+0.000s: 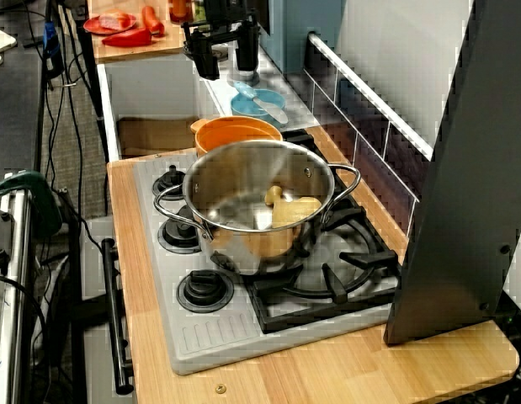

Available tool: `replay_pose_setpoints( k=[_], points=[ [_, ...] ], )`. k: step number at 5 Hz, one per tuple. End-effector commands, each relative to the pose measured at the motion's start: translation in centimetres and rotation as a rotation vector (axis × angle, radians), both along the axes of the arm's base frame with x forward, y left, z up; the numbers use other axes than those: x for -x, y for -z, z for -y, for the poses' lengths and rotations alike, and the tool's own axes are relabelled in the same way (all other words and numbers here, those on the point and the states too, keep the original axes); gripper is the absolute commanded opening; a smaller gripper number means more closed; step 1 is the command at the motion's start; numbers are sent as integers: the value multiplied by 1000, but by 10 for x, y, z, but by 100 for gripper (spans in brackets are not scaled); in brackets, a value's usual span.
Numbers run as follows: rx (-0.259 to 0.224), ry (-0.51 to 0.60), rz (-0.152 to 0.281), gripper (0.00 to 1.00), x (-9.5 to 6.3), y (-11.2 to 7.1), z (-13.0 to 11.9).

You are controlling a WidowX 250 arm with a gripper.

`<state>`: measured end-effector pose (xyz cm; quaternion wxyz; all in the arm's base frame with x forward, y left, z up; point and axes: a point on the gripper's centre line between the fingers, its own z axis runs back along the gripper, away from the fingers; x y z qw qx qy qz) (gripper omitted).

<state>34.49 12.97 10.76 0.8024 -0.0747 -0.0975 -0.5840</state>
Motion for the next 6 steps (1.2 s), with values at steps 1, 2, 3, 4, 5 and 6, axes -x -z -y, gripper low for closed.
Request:
replay_pose_setpoints(
  k=[1, 2, 3, 4, 5, 6],
  points=[
    [-47, -15, 51, 100, -10, -9, -9],
    [-50, -22, 58, 100, -12, -4, -7],
    [-53, -31, 61, 100, -17, -1, -6],
    [-60, -37, 75, 100, -20, 1, -4],
    [-76, -36, 89, 100, -22, 6, -2],
    [-84, -38, 87, 100, -24, 9, -2]
  ],
)
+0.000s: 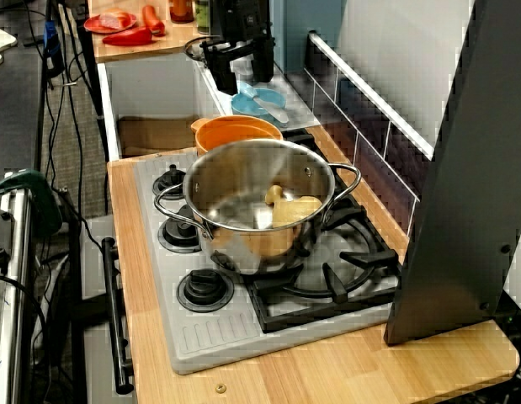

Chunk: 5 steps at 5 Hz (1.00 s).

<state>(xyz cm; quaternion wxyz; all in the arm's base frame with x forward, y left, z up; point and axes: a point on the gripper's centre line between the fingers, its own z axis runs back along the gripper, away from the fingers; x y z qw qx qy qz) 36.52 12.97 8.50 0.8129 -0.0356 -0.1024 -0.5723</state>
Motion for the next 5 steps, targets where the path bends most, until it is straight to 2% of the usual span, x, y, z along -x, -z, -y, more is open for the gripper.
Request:
replay_pose_setpoints(
  k=[1, 5],
  points=[
    [-44, 7, 44, 100, -3, -12, -1],
    [-58, 1, 49, 100, -5, -10, -6]
  ],
)
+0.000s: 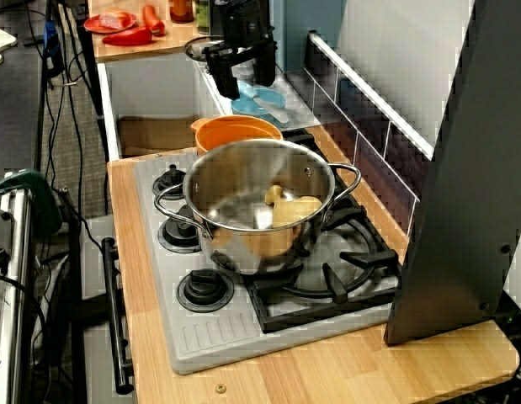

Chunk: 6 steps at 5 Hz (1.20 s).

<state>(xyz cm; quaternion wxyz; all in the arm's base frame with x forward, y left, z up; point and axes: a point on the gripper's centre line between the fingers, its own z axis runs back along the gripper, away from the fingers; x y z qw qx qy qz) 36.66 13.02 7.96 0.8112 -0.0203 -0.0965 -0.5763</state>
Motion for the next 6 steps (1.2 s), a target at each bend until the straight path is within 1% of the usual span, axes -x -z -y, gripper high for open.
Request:
replay_pose_setpoints(
  k=[1, 4, 5, 6],
  points=[
    [-29, -3, 43, 100, -3, -14, -5],
    [-51, -2, 37, 100, -6, -5, -4],
    [-55, -9, 29, 100, -8, -1, -6],
    [-57, -8, 29, 100, -9, -1, -7]
  ],
)
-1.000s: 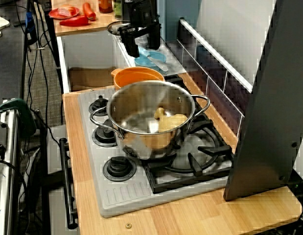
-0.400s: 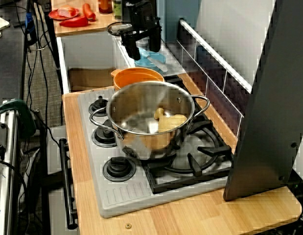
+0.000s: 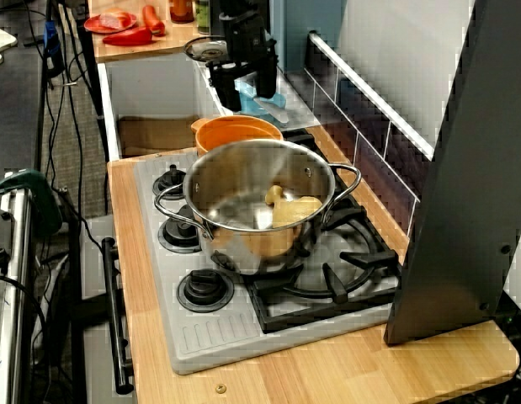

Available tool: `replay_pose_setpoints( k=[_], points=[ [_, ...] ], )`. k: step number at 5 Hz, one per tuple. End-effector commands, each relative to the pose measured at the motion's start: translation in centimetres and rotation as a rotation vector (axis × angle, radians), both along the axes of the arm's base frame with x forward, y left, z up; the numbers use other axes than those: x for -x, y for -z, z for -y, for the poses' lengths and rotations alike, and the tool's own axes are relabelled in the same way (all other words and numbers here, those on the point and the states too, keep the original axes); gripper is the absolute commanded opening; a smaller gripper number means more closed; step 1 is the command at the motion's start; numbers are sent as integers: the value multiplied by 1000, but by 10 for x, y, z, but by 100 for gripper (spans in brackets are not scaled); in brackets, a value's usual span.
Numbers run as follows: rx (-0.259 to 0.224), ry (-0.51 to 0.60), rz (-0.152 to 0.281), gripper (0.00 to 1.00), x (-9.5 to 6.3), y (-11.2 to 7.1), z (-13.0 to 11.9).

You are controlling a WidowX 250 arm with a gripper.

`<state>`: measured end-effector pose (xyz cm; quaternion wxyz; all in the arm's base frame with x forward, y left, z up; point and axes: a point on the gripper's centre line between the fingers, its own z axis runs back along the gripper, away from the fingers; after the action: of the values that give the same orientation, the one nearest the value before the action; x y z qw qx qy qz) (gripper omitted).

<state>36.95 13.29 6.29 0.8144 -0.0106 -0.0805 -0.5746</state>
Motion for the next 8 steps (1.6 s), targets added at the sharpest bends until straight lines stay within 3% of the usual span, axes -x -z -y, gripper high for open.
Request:
replay_pose_setpoints(
  k=[1, 8],
  points=[
    [-23, -2, 40, 100, -7, -18, -5],
    [-16, -16, 33, 100, -9, -19, -12]
  ],
)
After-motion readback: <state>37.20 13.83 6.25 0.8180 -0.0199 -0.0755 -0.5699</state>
